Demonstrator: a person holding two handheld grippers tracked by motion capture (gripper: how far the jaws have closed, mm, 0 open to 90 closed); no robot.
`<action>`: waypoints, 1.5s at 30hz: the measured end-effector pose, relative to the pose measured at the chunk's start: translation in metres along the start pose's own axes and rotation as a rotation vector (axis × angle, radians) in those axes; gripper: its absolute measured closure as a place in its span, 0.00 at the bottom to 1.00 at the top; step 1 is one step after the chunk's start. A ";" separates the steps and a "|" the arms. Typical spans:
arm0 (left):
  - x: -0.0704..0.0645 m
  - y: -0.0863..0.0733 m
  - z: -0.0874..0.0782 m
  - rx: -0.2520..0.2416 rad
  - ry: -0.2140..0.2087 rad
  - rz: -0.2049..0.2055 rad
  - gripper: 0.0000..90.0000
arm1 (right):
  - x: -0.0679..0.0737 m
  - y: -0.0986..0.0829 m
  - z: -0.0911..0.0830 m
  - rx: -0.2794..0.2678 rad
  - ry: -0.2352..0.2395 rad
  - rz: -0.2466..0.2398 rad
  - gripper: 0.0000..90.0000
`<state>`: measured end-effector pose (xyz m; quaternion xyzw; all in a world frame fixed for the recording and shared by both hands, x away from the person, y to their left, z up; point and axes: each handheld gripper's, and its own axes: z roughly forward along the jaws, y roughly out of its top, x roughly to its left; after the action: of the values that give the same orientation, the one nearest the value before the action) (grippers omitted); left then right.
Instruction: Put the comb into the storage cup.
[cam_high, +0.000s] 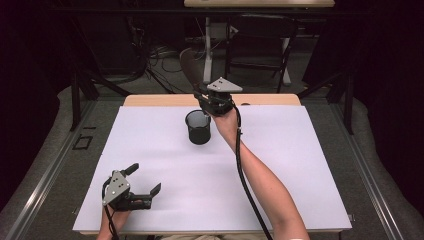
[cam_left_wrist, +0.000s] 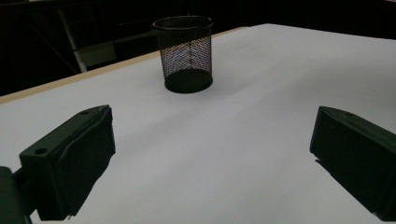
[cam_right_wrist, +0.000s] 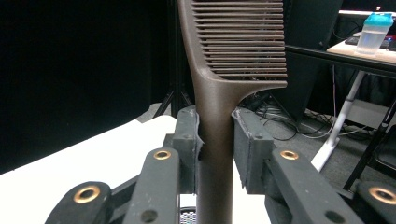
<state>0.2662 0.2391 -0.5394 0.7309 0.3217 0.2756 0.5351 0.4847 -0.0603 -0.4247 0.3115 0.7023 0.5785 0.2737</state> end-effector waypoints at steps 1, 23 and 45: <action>0.000 0.000 0.000 0.000 0.000 0.000 0.00 | 0.000 0.000 0.001 0.000 -0.001 0.001 0.81; -0.001 0.000 0.000 0.001 -0.003 0.004 0.00 | 0.000 -0.009 0.013 0.037 0.003 0.014 0.81; 0.000 0.000 0.000 -0.001 -0.001 -0.002 0.00 | 0.001 -0.019 0.023 0.064 0.005 0.011 0.81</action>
<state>0.2662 0.2385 -0.5397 0.7304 0.3220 0.2751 0.5358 0.4988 -0.0477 -0.4476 0.3225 0.7195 0.5580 0.2589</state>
